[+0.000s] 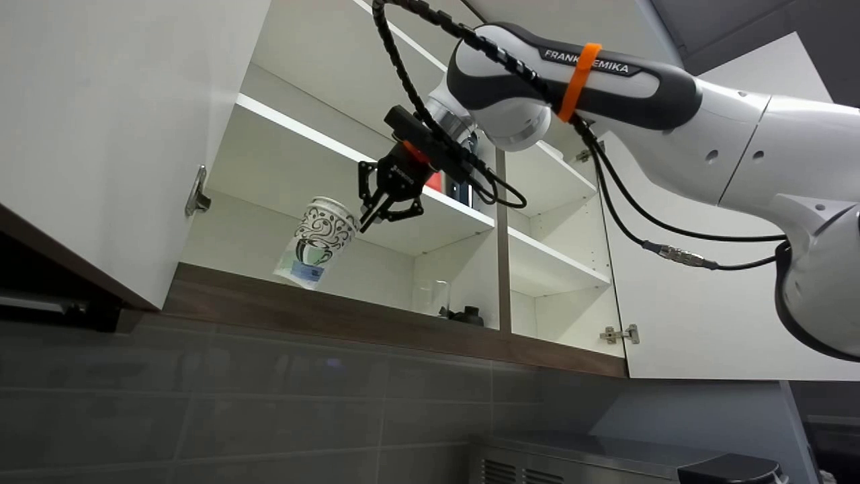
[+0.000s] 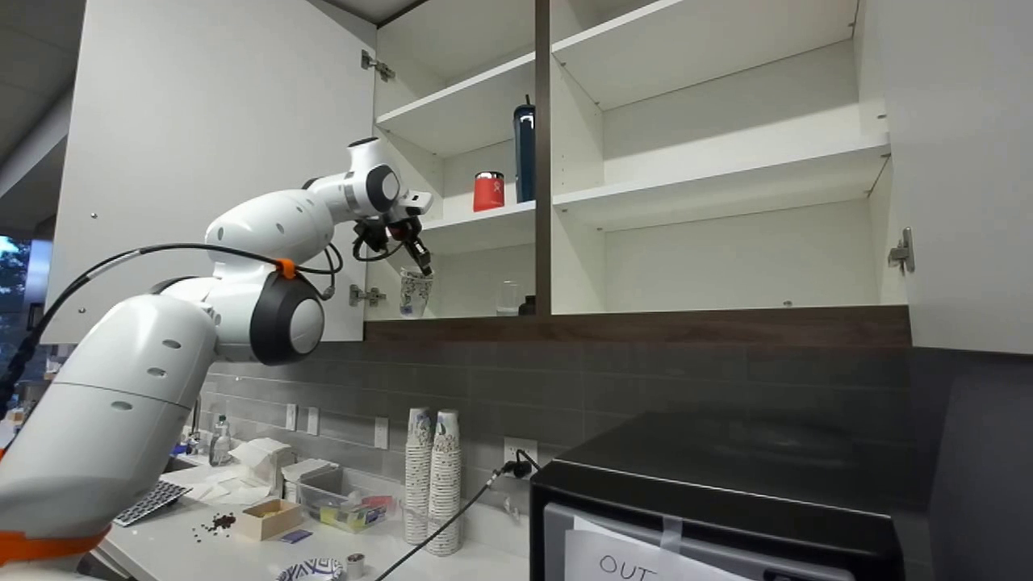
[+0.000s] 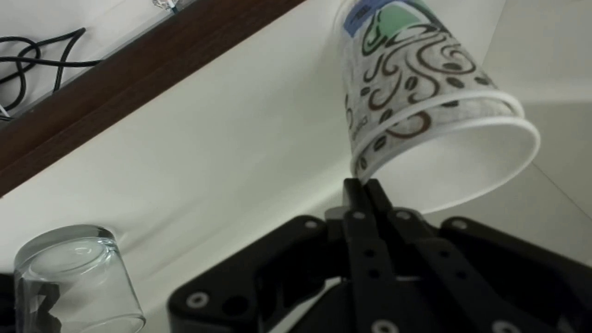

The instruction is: Take the cup out of the other cup

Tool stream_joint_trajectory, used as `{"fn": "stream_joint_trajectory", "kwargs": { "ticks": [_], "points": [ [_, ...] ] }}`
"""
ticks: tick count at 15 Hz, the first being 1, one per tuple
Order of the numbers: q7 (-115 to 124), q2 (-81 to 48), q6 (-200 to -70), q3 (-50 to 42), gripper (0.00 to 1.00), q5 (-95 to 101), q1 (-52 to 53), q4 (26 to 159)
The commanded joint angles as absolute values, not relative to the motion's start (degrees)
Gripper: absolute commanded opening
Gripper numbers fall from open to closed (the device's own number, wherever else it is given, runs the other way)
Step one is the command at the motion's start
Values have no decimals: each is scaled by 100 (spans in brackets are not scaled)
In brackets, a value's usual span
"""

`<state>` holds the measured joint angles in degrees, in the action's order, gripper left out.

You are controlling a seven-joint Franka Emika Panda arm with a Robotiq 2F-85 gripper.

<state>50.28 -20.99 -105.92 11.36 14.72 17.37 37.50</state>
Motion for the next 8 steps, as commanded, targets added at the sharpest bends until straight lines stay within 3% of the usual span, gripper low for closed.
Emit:
{"fn": "stream_joint_trajectory", "kwargs": {
  "ticks": [1,8],
  "points": [
    [5230,-2221,-10404,1069,0,1615,1847,3462],
    [5428,-2197,-10396,1027,1,1552,1813,3347]
  ]
}}
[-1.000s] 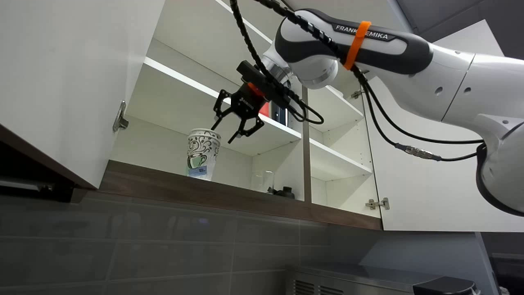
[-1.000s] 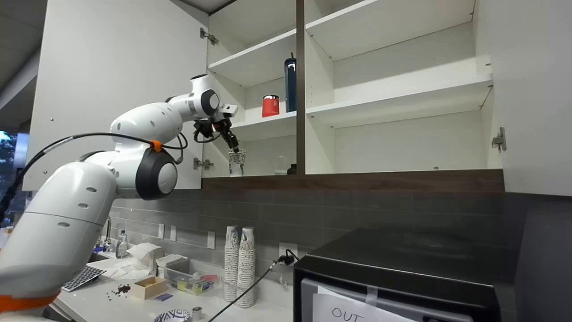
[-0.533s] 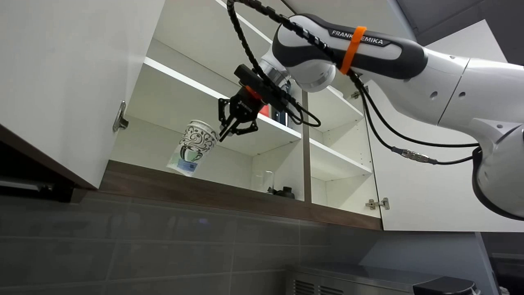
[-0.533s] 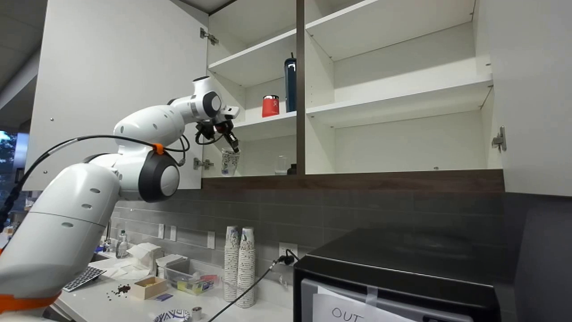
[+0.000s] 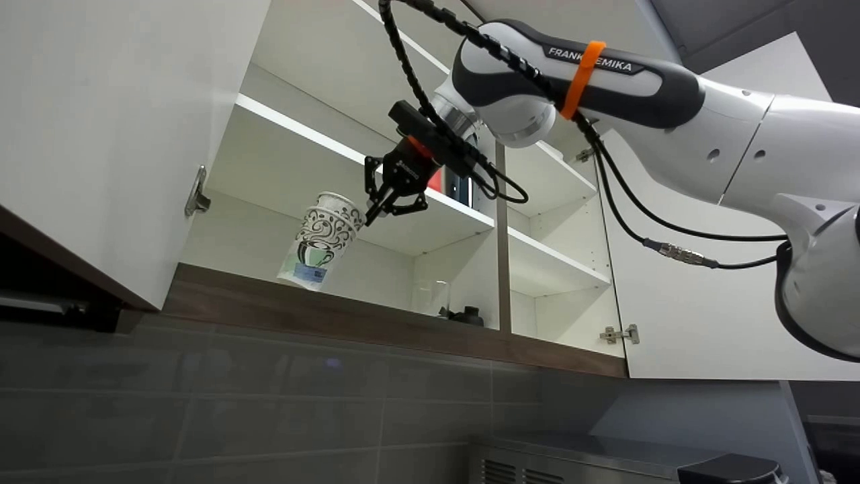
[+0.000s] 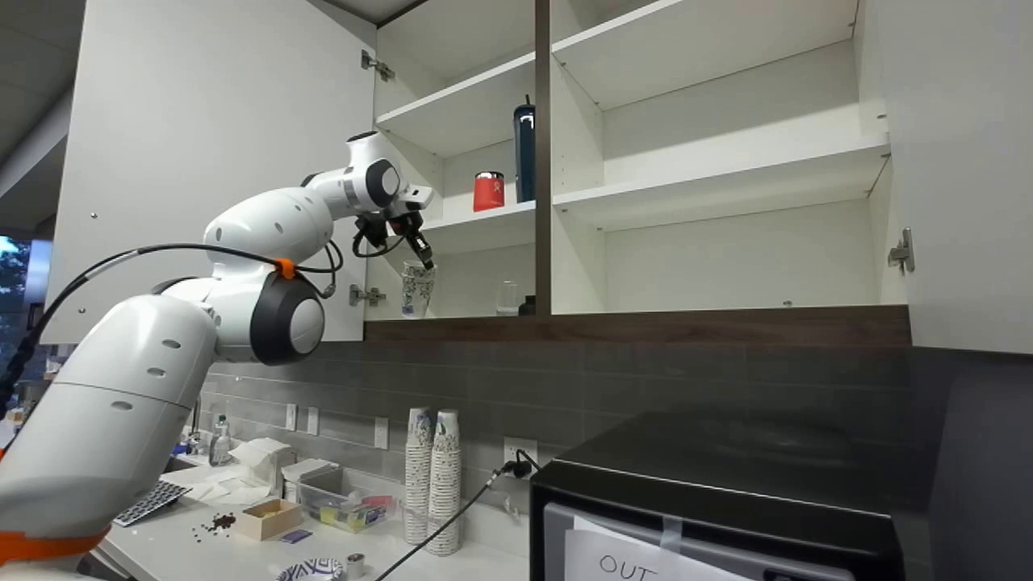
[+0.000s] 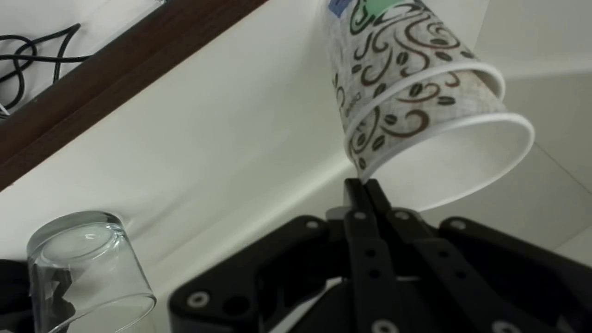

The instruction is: Take the cup out of the other cup

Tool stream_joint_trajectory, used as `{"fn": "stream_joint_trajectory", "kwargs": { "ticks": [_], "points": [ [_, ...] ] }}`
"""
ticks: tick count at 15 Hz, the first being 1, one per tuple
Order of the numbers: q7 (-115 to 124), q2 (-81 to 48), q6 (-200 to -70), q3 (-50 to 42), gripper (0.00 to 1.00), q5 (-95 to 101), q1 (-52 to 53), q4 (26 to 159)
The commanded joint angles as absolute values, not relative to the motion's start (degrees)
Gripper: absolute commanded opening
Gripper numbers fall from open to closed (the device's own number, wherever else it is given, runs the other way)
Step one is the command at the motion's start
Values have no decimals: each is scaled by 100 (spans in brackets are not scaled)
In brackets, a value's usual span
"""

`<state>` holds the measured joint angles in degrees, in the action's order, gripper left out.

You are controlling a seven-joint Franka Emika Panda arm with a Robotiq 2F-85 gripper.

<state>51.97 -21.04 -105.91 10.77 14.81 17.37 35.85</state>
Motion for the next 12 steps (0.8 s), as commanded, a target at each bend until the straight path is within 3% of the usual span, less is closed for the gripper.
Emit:
{"fn": "stream_joint_trajectory", "kwargs": {
  "ticks": [1,12],
  "points": [
    [5475,-2198,-10386,1031,1,1511,1800,3333],
    [5906,-2231,-10568,1143,1,975,1625,3166]
  ]
}}
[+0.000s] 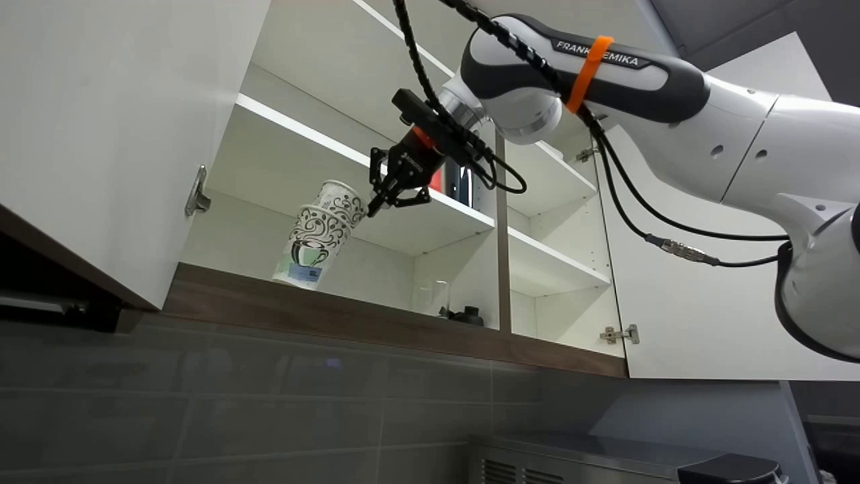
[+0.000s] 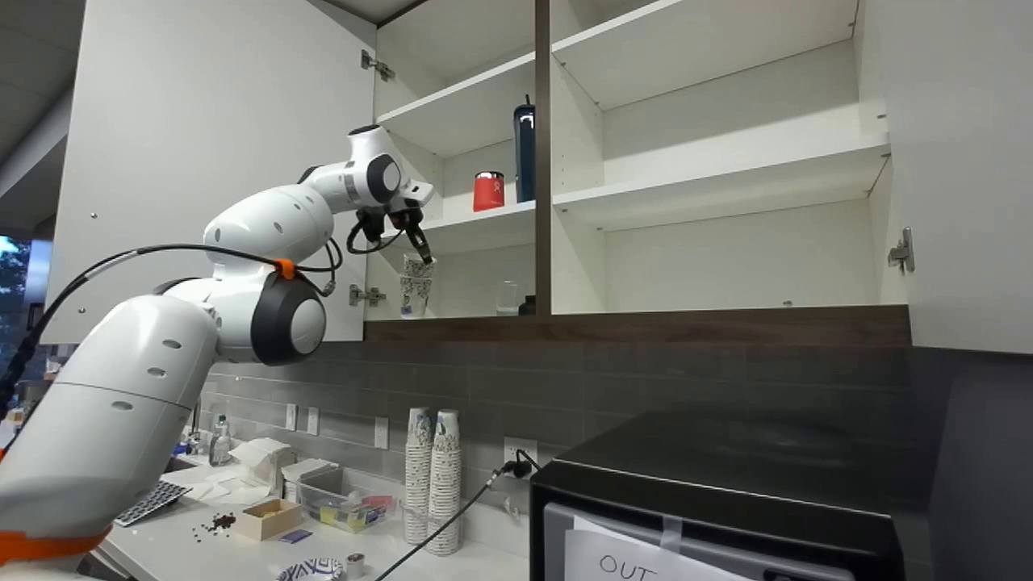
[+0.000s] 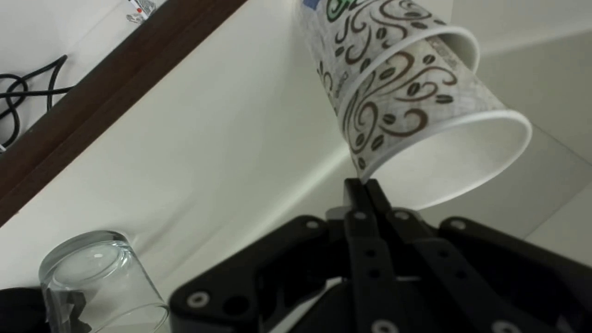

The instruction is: Take the cup out of the other cup

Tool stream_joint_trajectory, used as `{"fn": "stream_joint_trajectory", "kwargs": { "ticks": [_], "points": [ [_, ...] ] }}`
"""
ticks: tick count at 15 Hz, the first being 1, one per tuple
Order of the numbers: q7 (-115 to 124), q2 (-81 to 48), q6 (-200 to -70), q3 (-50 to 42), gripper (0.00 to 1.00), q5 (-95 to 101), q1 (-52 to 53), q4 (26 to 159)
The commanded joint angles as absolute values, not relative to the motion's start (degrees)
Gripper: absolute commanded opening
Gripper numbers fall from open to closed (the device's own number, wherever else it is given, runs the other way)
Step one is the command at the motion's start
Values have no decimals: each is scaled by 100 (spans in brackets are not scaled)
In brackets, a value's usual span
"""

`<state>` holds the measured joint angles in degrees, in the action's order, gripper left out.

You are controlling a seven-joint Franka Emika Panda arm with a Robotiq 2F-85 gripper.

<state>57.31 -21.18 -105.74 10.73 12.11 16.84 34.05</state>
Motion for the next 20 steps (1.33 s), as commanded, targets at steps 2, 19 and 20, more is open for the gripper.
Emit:
{"fn": "stream_joint_trajectory", "kwargs": {
  "ticks": [2,19,20],
  "points": [
    [5949,-2247,-10586,1155,1,822,1583,3123],
    [6442,-2297,-11261,1246,1,-360,1083,3081],
    [6470,-2301,-11257,1256,1,-478,1021,3092]
  ]
}}
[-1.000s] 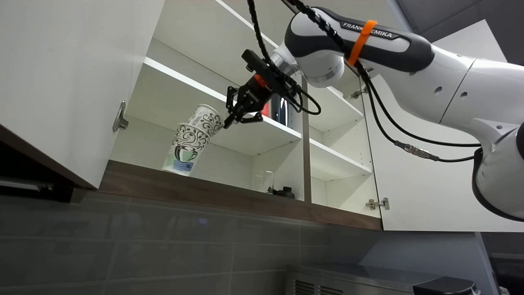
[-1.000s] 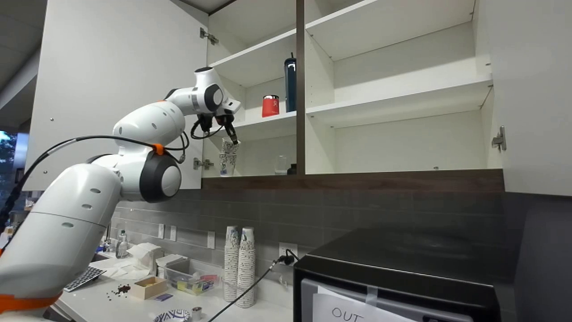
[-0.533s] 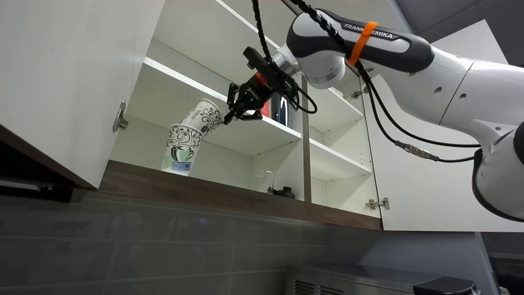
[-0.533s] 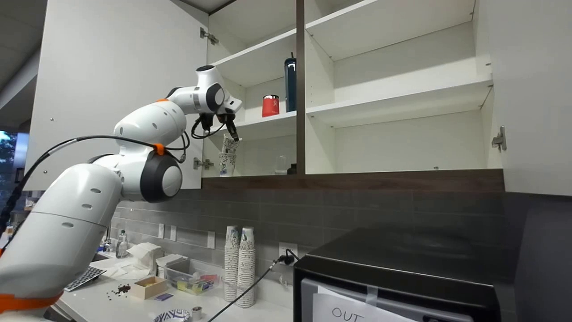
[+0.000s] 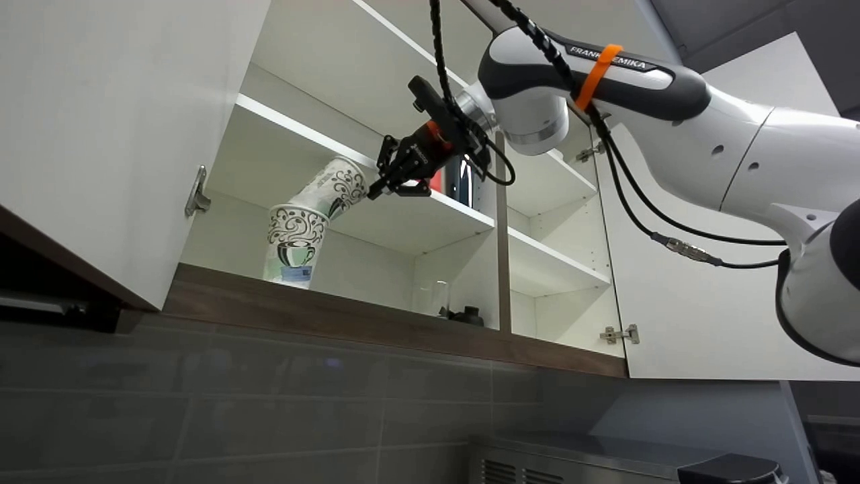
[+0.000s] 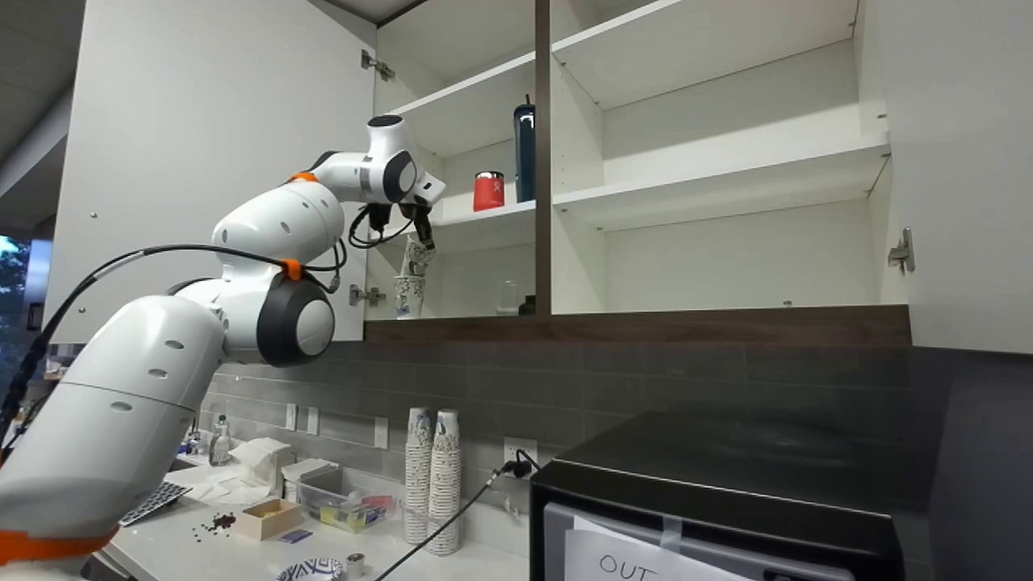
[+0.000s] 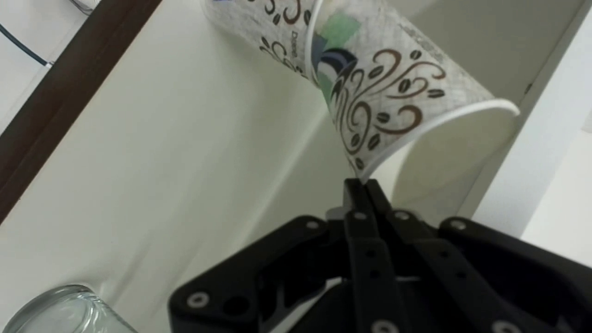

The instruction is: Take the cup out of the other cup

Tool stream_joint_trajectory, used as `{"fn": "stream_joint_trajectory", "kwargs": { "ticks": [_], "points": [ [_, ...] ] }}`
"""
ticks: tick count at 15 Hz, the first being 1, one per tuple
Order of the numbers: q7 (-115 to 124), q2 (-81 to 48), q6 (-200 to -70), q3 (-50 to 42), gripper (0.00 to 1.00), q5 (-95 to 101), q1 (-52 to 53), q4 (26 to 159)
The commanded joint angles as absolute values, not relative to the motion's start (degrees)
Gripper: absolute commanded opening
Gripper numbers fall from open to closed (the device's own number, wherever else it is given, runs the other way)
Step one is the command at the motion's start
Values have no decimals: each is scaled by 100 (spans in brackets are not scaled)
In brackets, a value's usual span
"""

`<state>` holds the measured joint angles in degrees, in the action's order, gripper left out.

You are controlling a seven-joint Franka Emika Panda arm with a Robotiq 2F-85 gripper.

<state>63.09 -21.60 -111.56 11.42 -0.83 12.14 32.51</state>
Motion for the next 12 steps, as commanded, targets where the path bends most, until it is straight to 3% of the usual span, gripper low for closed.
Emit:
{"fn": "stream_joint_trajectory", "kwargs": {
  "ticks": [1,12],
  "points": [
    [6542,-2307,-11270,1227,1,-536,971,3121],
    [6751,-2323,-11015,1261,1,-1395,627,3307]
  ]
}}
